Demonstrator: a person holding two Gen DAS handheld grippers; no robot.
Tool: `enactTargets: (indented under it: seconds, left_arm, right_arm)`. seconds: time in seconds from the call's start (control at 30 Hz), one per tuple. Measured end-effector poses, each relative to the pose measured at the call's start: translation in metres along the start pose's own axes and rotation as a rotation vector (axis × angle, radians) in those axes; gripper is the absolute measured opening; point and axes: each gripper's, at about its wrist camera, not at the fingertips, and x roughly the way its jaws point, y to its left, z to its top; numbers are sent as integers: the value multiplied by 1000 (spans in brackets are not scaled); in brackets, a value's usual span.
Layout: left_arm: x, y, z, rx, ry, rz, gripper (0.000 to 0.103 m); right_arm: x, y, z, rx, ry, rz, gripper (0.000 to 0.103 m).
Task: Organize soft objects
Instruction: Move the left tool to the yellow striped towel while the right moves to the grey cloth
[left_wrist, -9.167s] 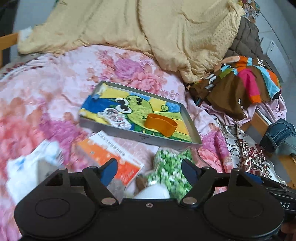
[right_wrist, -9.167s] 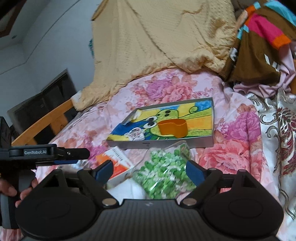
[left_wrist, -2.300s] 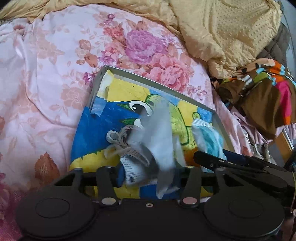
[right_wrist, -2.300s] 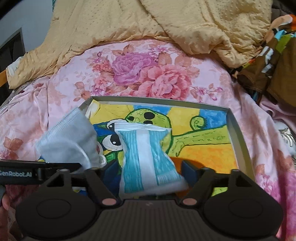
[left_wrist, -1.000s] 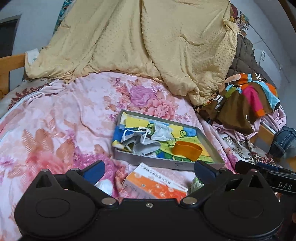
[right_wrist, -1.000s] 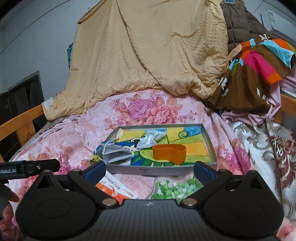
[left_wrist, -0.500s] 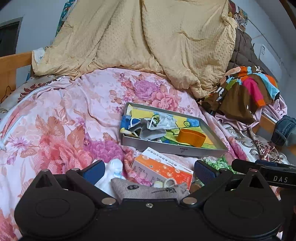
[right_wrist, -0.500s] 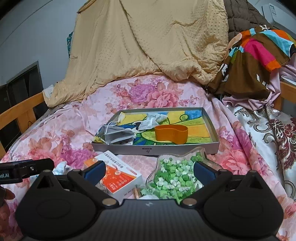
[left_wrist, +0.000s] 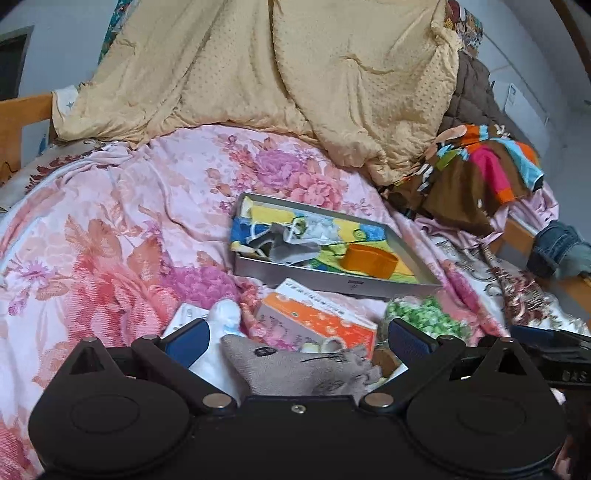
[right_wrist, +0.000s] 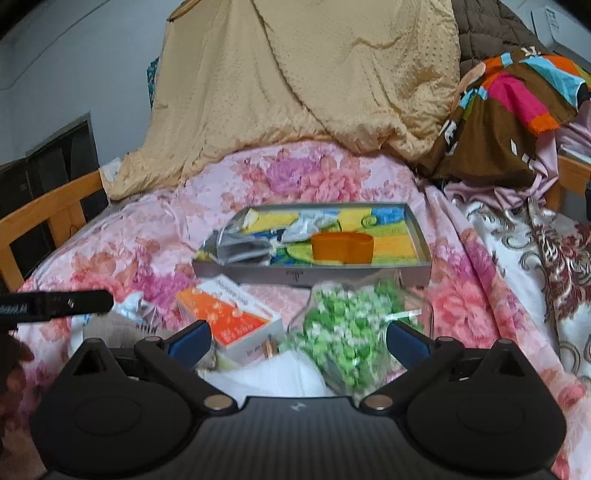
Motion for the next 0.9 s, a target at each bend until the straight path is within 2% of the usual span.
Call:
enactTargets:
  seconds: [0.3, 0.53, 0.77, 0.9]
  left_arm:
    - [-11, -2, -10, 90, 3, -47, 102]
    - [-28, -5, -29, 203, 88, -111, 102]
    - [-34, -9, -47, 174, 166, -187, 102]
    - [-32, -17, -56, 200, 222, -231, 102]
  right_arm:
    - [-2, 8, -18, -57, 82, 19, 103]
    - [-6, 1, -31, -36, 202, 3, 103]
    - [-1, 1, -36, -40, 274, 24, 103]
    - [5, -1, -40, -51, 323, 18, 103]
